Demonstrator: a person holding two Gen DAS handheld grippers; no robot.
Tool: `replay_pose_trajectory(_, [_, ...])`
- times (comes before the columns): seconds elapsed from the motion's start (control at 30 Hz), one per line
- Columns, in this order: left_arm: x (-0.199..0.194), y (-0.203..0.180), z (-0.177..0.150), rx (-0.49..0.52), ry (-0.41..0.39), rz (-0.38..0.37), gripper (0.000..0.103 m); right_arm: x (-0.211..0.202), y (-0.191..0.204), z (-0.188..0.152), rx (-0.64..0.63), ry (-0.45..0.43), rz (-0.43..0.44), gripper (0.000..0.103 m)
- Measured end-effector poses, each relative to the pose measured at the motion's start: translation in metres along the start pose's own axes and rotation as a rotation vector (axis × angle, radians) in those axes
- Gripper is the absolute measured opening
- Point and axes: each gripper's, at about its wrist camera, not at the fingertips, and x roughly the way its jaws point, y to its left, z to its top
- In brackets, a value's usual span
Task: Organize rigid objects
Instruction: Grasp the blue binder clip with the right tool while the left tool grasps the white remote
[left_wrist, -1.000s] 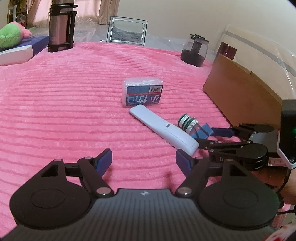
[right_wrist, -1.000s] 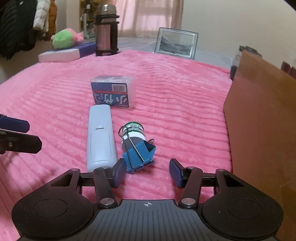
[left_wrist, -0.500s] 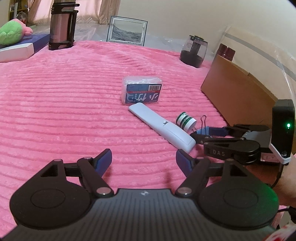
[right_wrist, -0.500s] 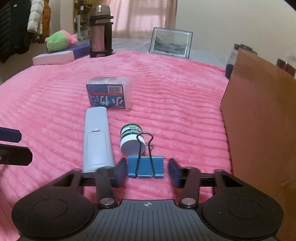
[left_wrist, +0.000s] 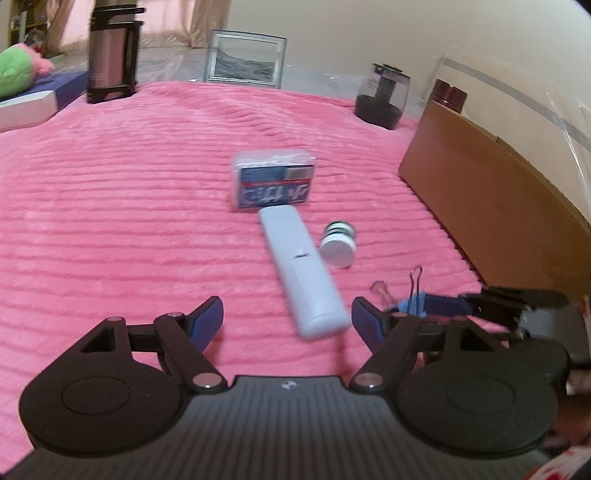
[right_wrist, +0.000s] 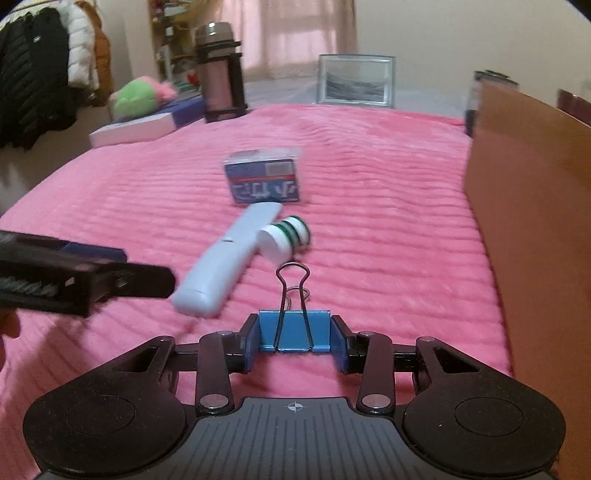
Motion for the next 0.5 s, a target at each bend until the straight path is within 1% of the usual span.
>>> replay_pose_trajectory(0.1, [0.017, -0.014, 0.006, 0.017, -0.001, 0.003, 0.070, -0.004, 0.001, -0.002, -0.014, -0.004, -0.011, 0.036])
replay_pose_trajectory(0.2, [0.035, -0.024, 0.012, 0.024, 0.010, 0.018, 0.056, -0.007, -0.001, -0.005, -0.004, -0.007, -0.011, 0.036])
replay_pose_trajectory(0.23, [0.040, -0.027, 0.013, 0.033, 0.017, 0.023, 0.049, -0.006, -0.001, -0.004, -0.004, -0.007, -0.011, 0.036])
replay_pose_trajectory(0.3, [0.046, -0.029, 0.014, 0.058, 0.026, 0.059, 0.040, -0.007, -0.001, -0.005, -0.003, -0.007, -0.009, 0.036])
replay_pose_trajectory(0.33, [0.046, -0.029, 0.013, 0.065, 0.029, 0.074, 0.037, -0.008, -0.002, -0.005, 0.000, -0.007, -0.008, 0.036])
replay_pose_trajectory(0.37, [0.044, -0.028, 0.011, 0.061, 0.029, 0.073, 0.035, -0.008, -0.002, -0.005, 0.003, -0.007, -0.007, 0.036])
replay_pose_trajectory(0.43, [0.035, -0.024, 0.005, 0.063, 0.040, 0.073, 0.033, -0.012, -0.002, -0.006, 0.006, -0.005, -0.005, 0.036])
replay_pose_trajectory(0.5, [0.021, -0.022, -0.004, 0.090, 0.052, 0.077, 0.032, -0.016, -0.001, -0.008, 0.011, -0.003, -0.001, 0.036])
